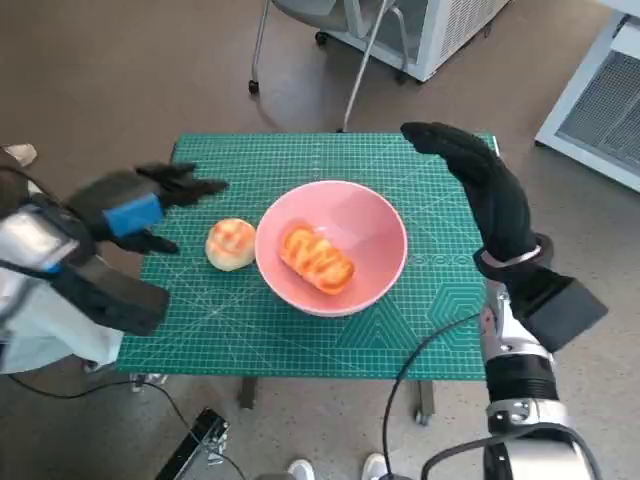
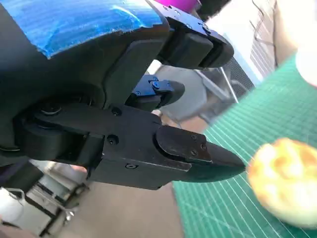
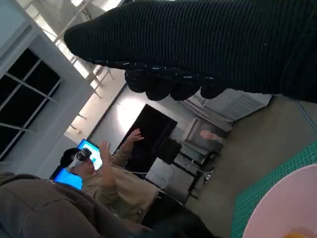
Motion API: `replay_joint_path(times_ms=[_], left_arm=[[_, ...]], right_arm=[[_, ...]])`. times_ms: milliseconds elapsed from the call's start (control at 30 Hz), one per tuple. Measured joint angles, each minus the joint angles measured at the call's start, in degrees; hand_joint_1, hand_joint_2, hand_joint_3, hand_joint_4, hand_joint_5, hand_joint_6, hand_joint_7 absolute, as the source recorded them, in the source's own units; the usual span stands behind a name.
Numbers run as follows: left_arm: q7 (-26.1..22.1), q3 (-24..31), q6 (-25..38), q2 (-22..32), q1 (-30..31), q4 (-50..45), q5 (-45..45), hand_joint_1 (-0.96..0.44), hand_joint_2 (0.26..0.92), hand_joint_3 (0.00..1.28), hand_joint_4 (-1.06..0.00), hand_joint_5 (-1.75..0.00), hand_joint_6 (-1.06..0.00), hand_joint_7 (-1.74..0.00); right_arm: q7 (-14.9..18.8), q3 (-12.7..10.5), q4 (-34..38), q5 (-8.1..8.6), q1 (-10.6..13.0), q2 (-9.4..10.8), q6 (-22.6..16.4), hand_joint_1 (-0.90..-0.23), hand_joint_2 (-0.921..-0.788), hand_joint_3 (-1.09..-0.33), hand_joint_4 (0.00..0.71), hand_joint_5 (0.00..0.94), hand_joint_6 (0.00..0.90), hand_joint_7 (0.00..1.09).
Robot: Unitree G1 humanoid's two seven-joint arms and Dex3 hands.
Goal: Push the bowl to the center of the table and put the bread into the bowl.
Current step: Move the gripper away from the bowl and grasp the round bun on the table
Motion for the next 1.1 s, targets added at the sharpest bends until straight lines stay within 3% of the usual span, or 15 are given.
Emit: replay_joint_path(times_ms=[533, 1100], left_arm=[[4.0, -9.3, 4.0, -8.9, -7.3, 15.9, 5.0, -0.24, 0.83, 0.0, -0.26, 0.0, -0.36, -0.03], [6.6, -16.7, 7.9, -16.2, -12.6, 27.0, 6.3, -0.26, 0.826, 0.0, -0.27, -0.01, -0.37, -0.02]], right_arm=[[-0.1, -0.1, -2.6, 0.03, 0.7, -0.9, 0.0, -0.675, -0.921, -0.78, 0.304, 0.0, -0.001, 0.73], [-1.4, -0.2, -4.1, -1.86, 1.8, -1.2, 0.0, -0.673, -0.921, -0.782, 0.31, 0.004, -0.001, 0.73]])
